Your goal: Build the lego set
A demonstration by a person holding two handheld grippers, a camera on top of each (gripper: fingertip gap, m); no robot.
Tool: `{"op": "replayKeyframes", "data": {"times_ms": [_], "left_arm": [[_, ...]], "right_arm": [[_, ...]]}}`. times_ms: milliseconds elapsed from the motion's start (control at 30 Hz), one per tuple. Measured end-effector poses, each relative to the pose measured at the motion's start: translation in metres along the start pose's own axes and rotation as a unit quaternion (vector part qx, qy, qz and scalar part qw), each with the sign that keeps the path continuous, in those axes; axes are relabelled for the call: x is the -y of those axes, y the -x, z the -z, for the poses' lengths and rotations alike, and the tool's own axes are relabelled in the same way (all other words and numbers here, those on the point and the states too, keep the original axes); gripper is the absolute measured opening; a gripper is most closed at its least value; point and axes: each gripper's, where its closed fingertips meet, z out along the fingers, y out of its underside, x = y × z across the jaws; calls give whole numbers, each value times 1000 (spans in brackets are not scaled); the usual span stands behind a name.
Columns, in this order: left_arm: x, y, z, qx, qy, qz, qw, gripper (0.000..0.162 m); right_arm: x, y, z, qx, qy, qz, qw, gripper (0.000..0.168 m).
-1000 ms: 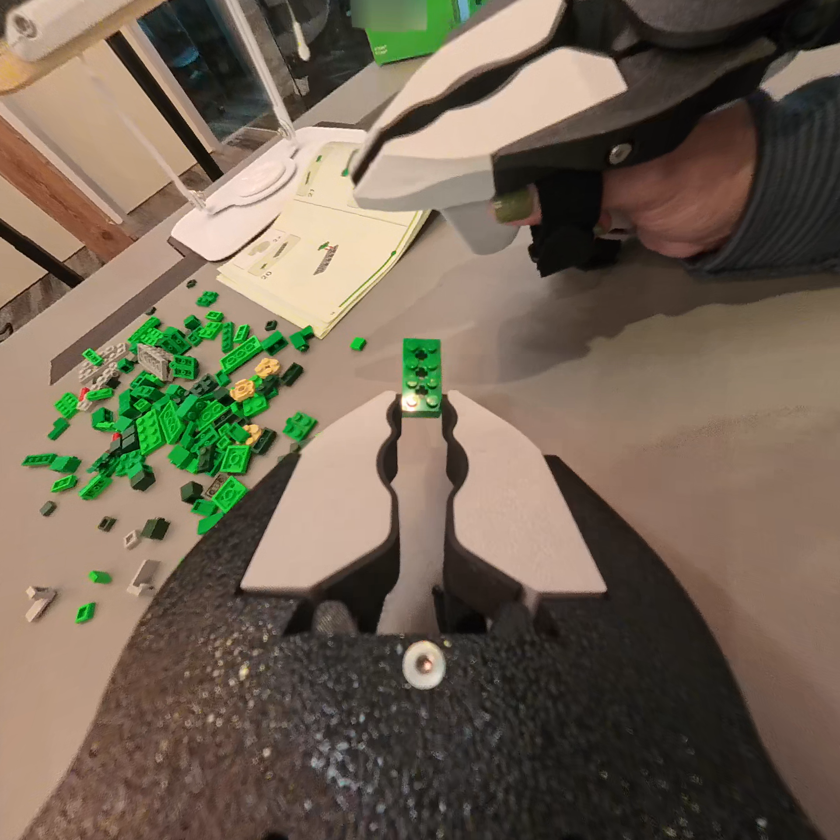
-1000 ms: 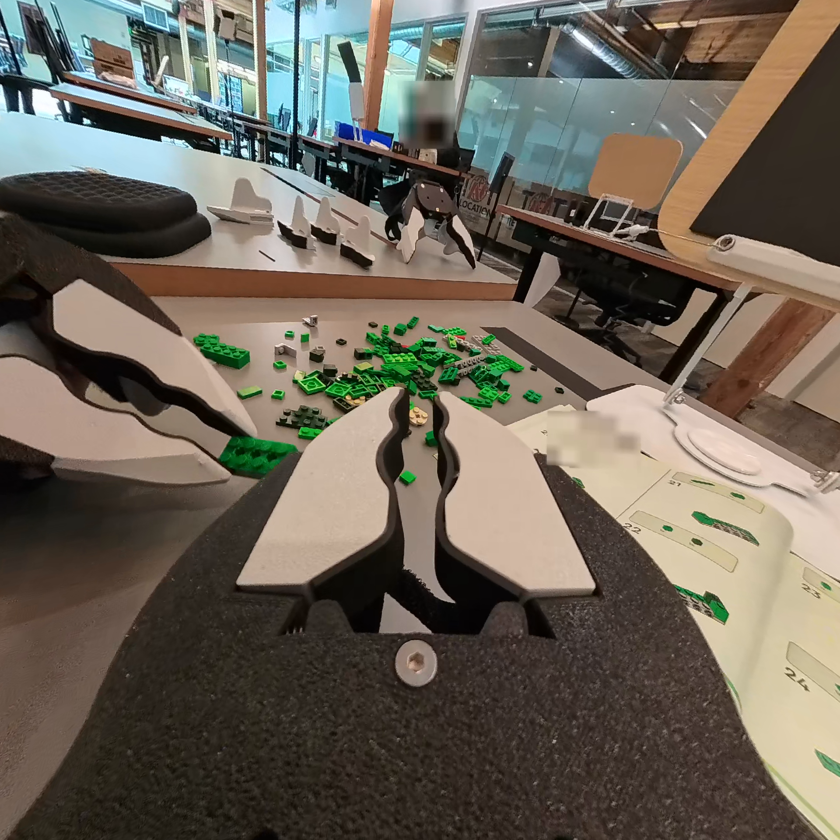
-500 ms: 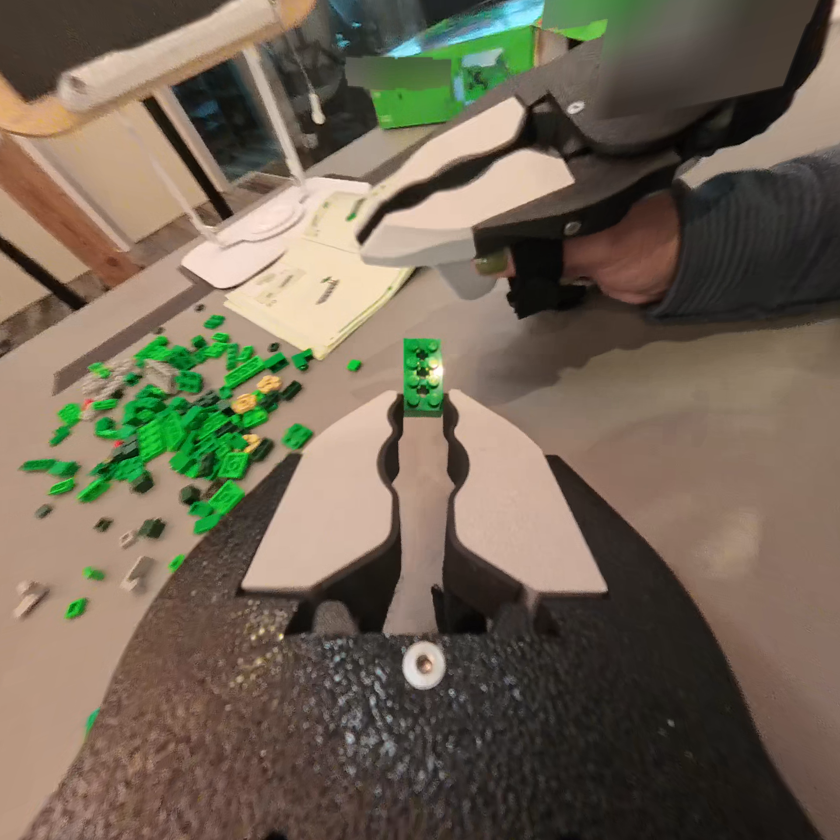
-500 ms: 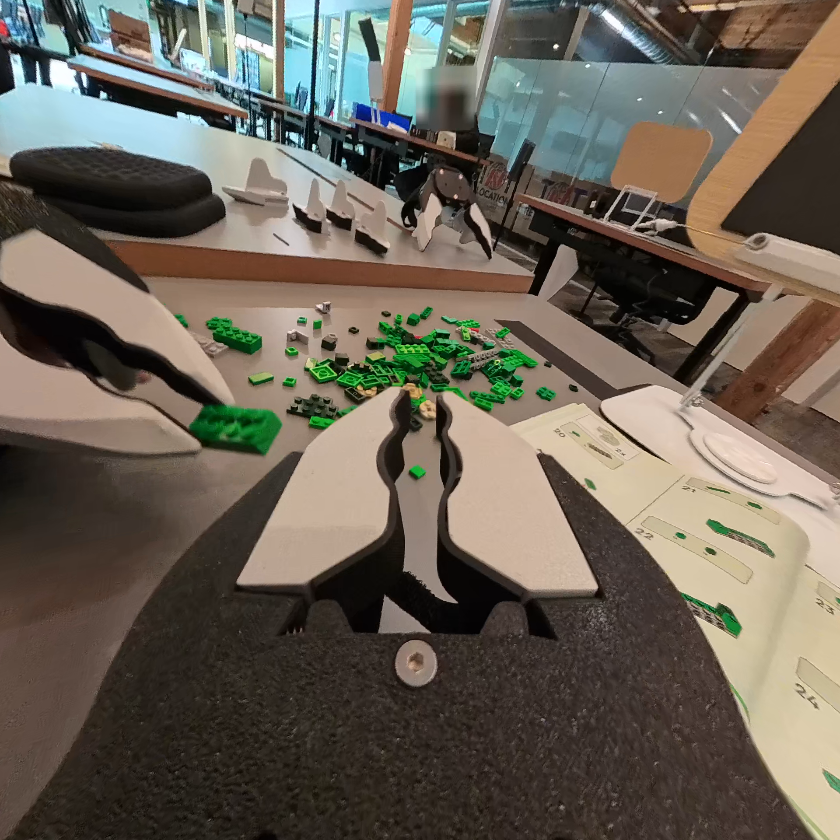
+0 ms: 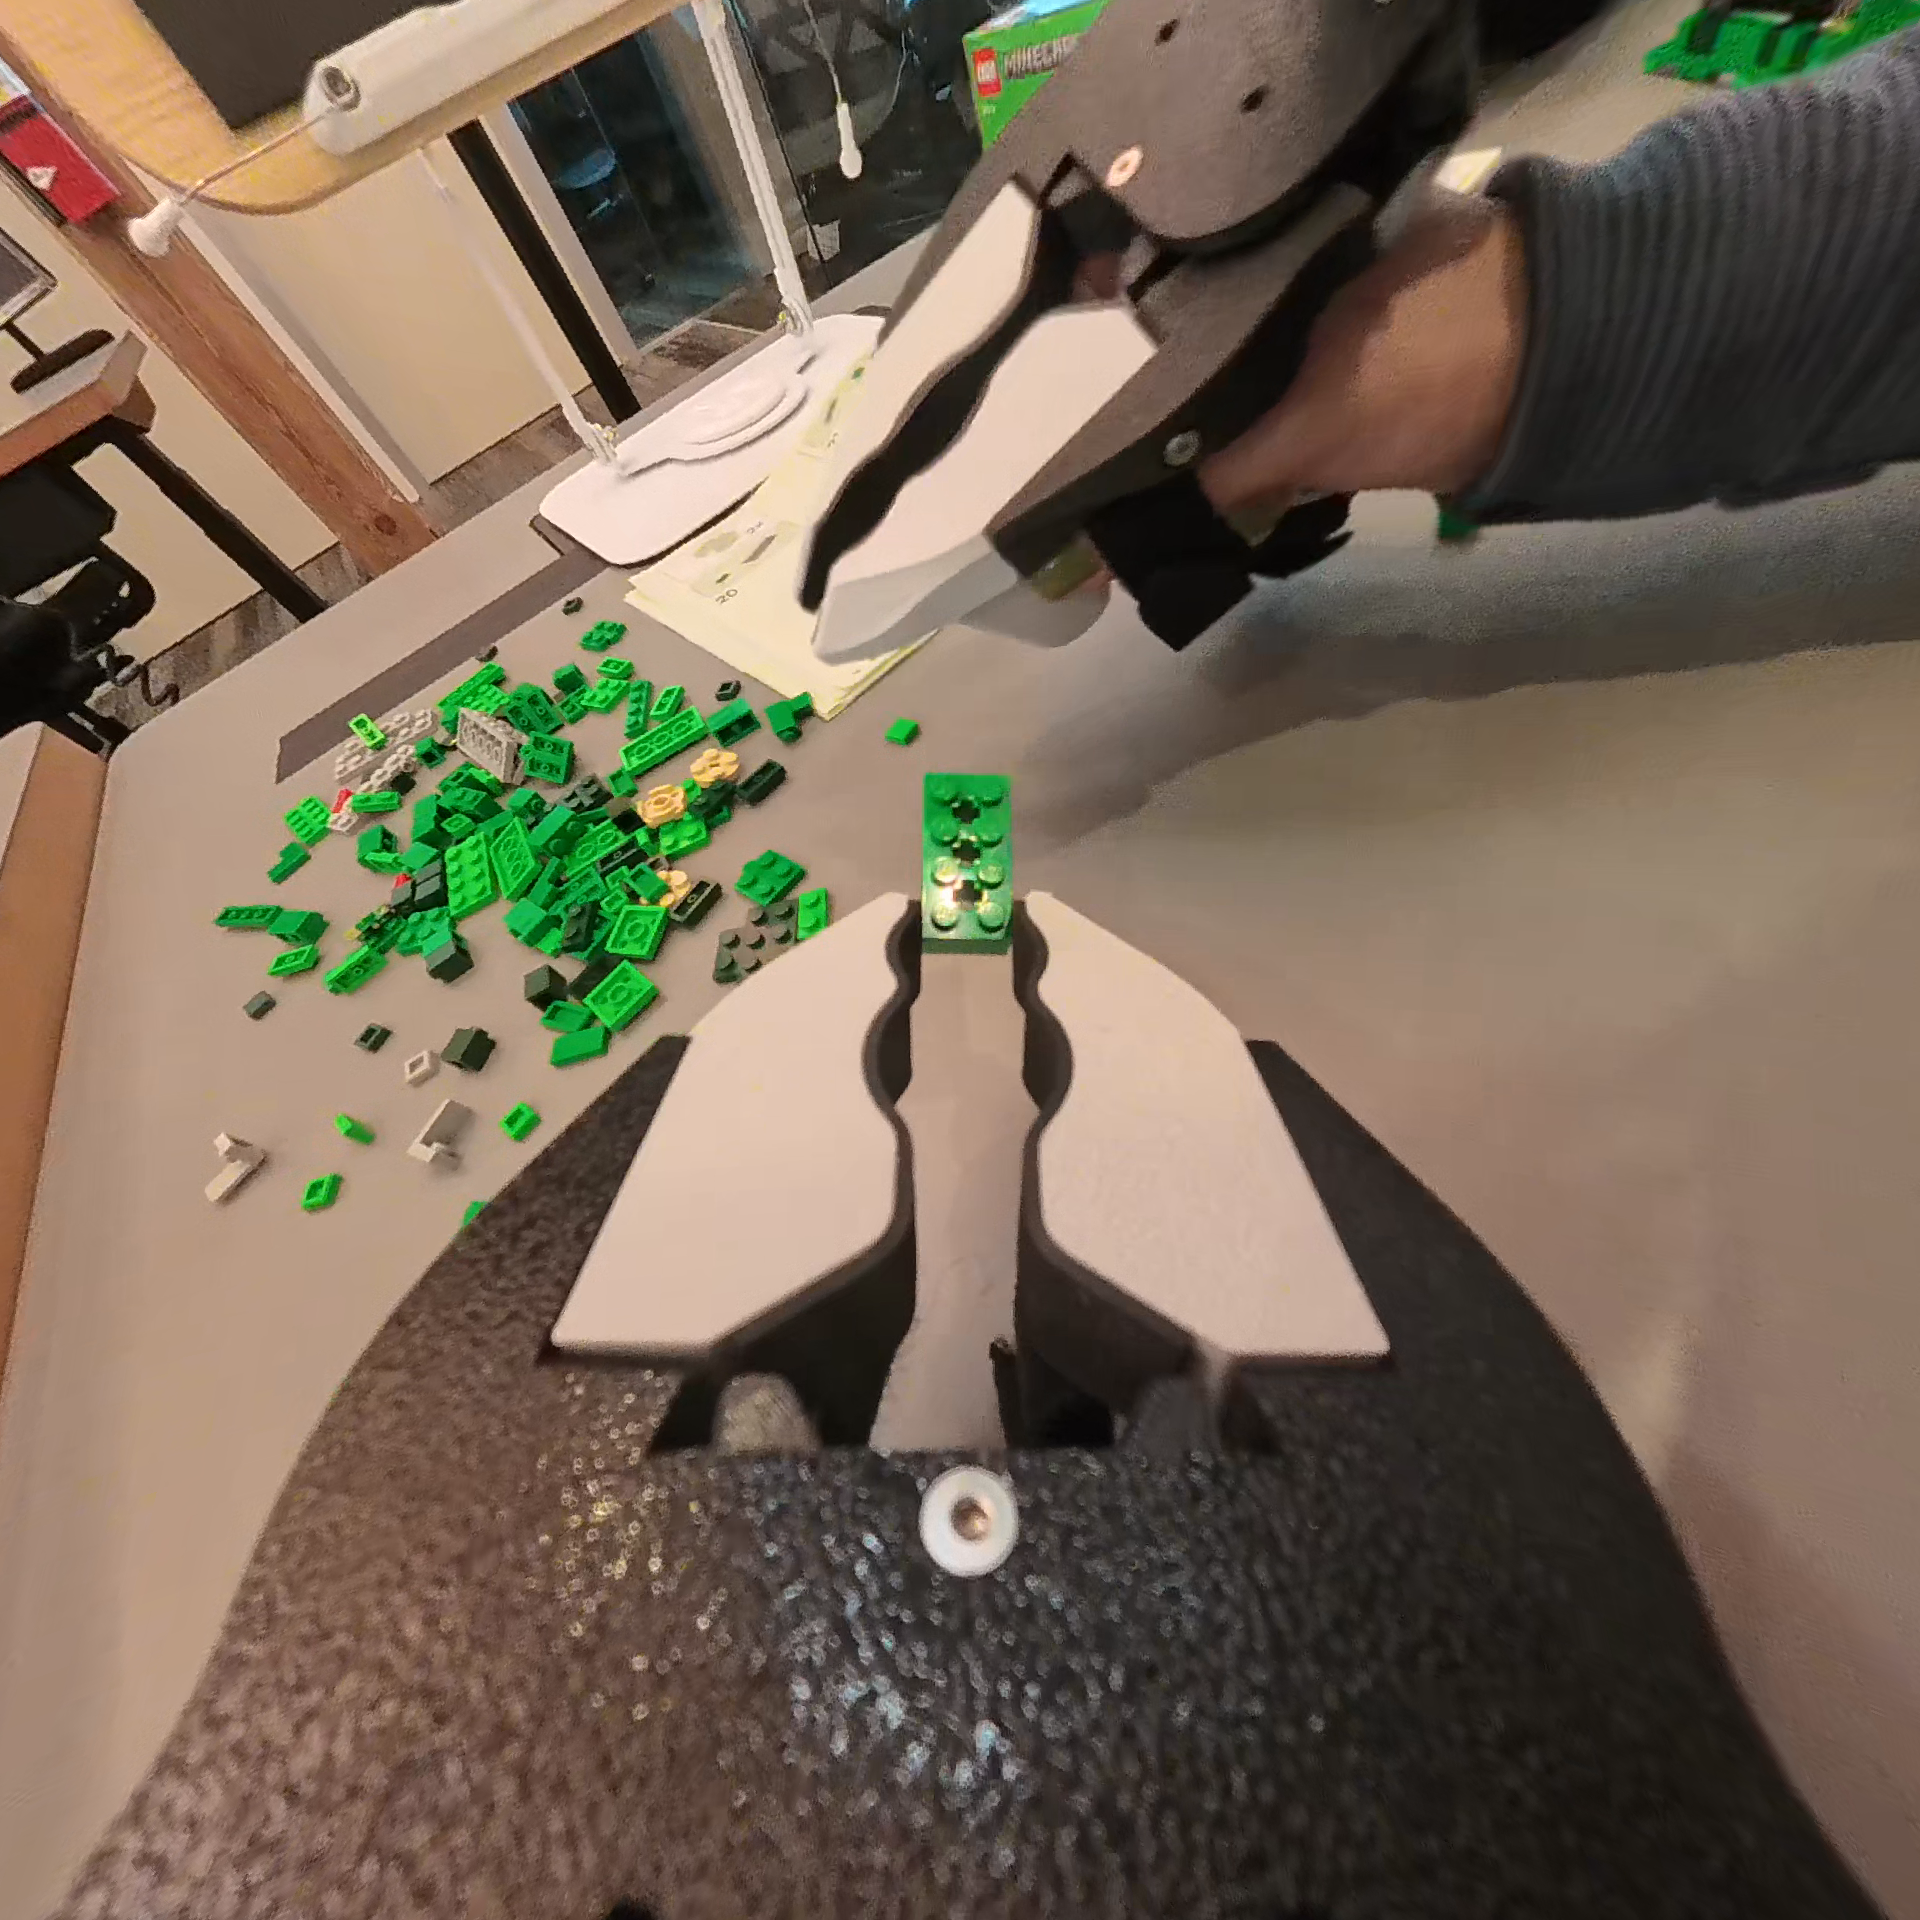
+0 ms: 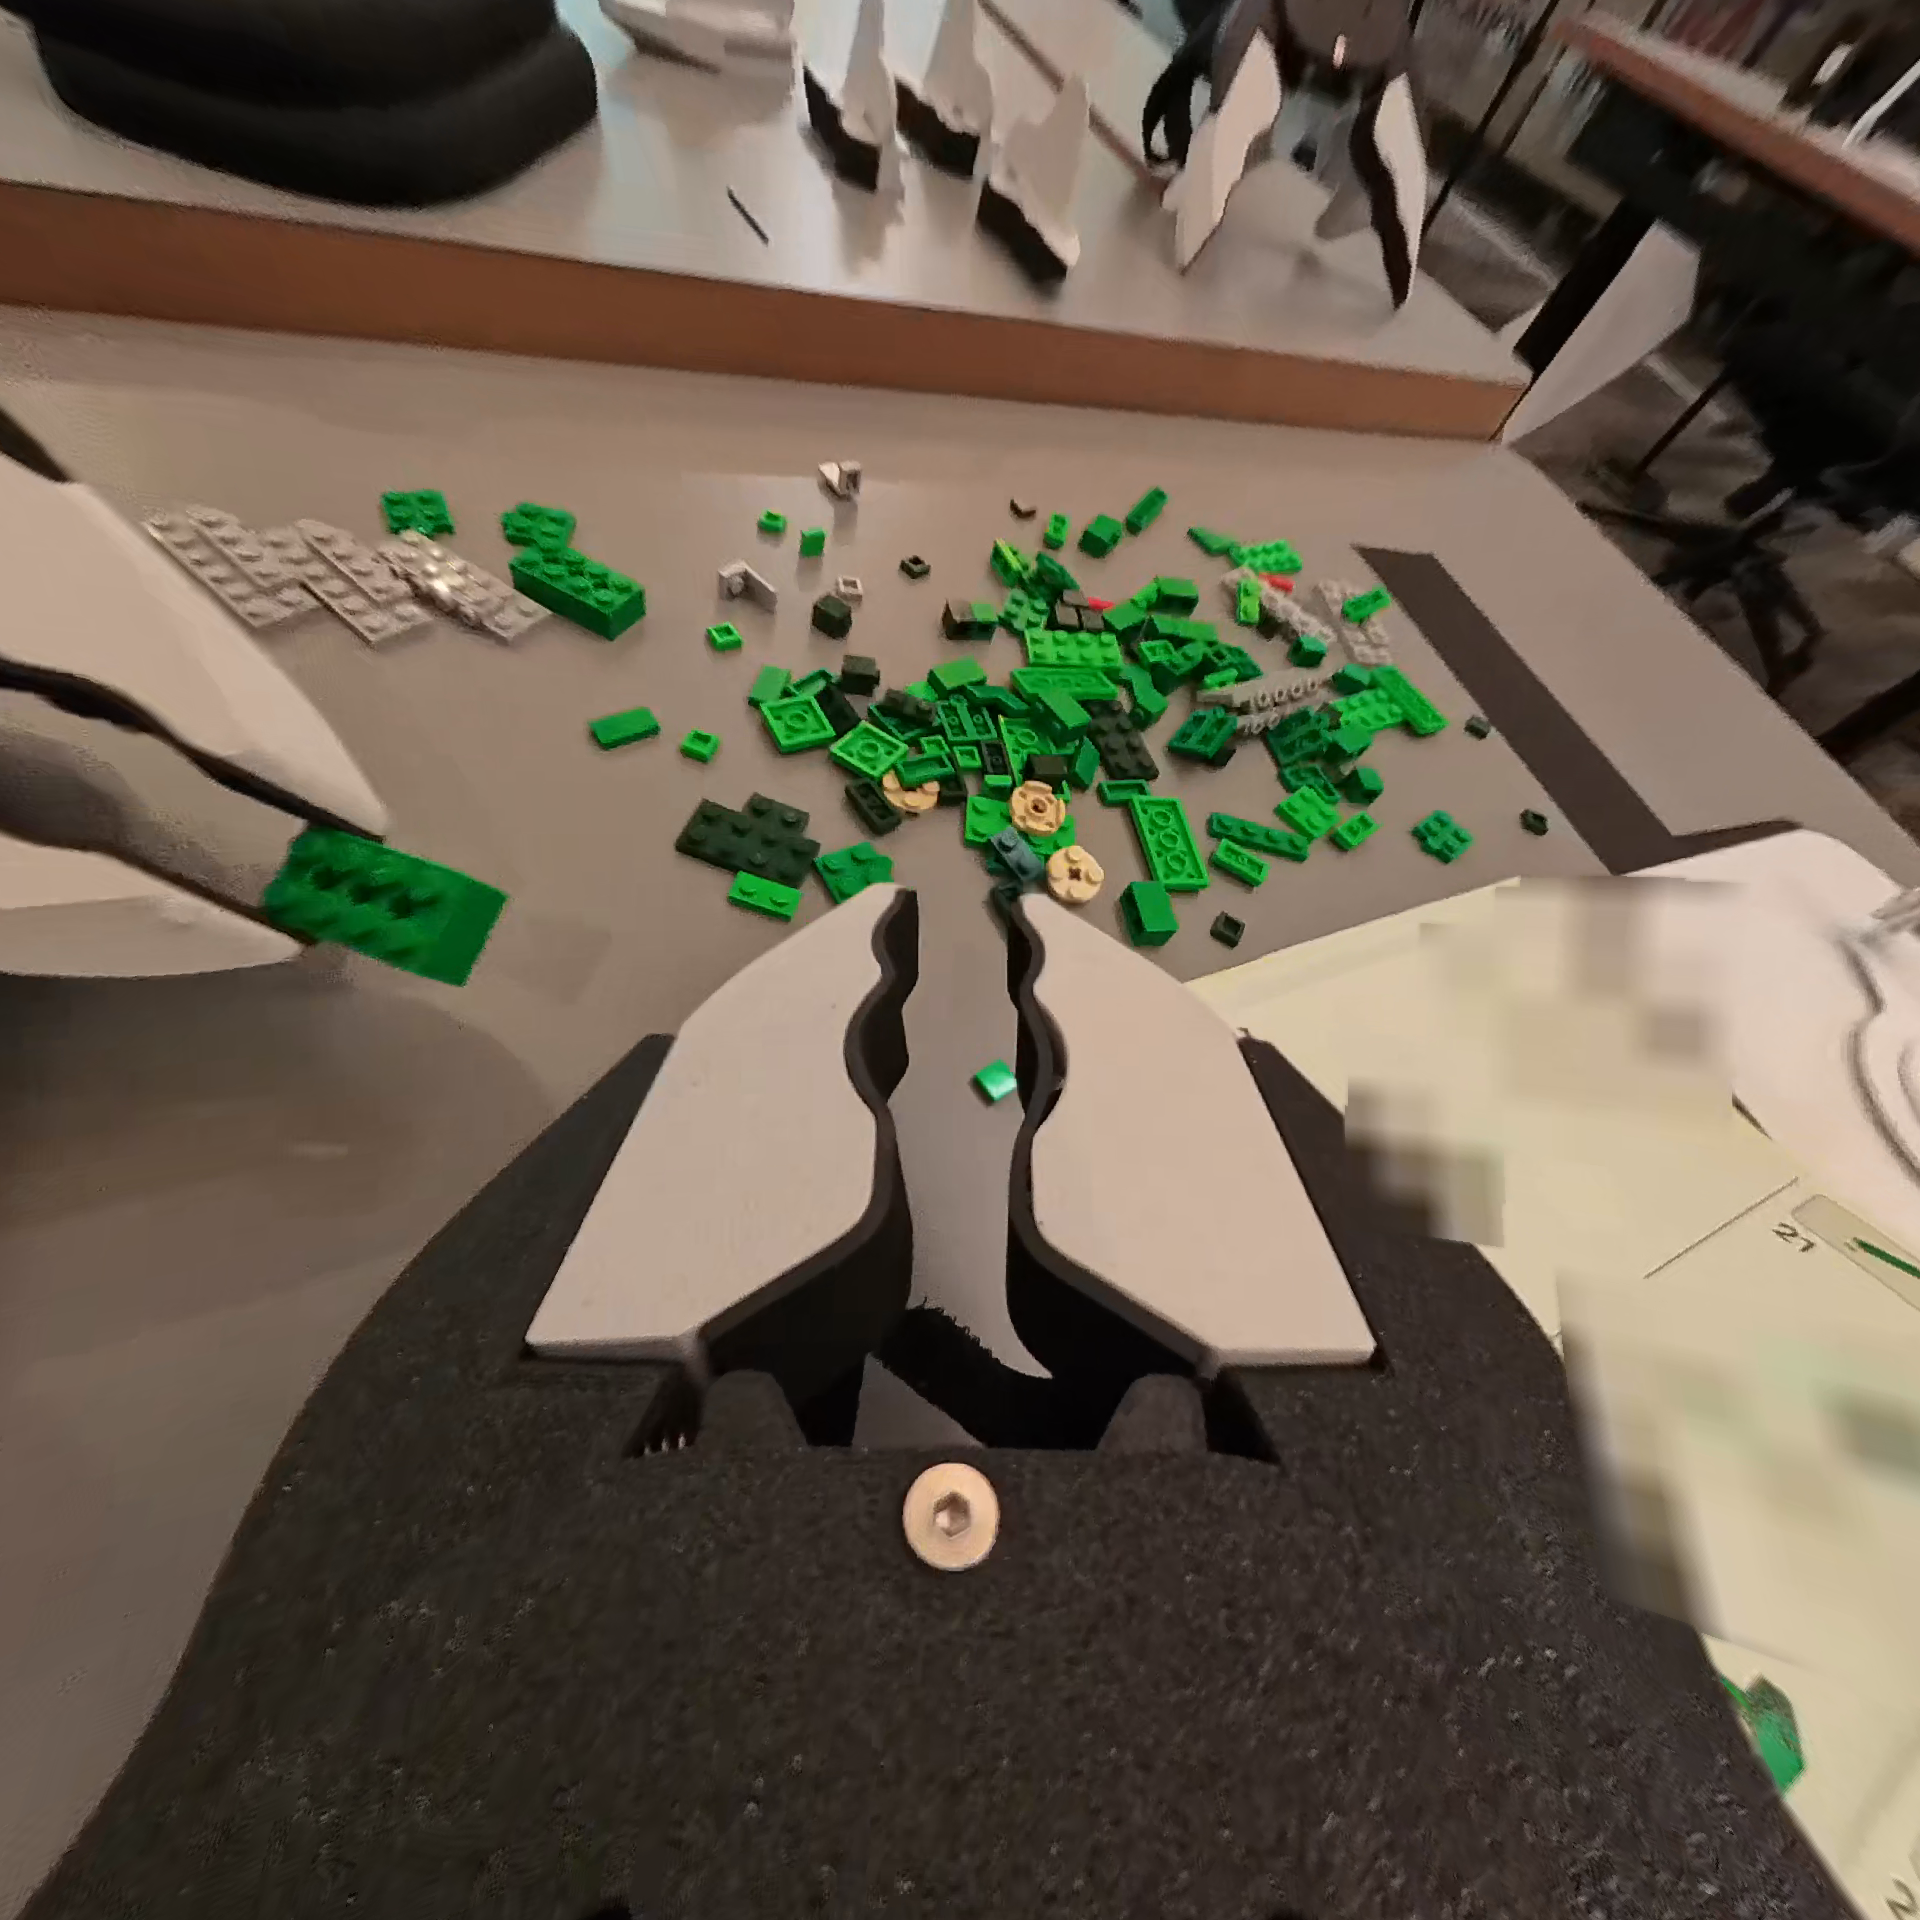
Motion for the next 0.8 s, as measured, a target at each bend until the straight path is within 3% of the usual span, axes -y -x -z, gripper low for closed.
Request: {"op": "replayKeyframes", "data": {"times_ms": [133,300,633,800], "left_arm": [[1,1,1,-2,-8,5,1000,16],[3,-1,1,-12,-13,3,1000,16],[4,0,2,-16,-20,7,1000,16],[4,0,3,-16,-23,8,1000,16]], "right_arm": [[-6,4,-13,42,50,-31,997,16],[-13,8,-25,50,94,-6,994,13],[-8,21,-38,109,113,-5,988,6],[-12,22,-40,101,116,-5,988,5]]}}
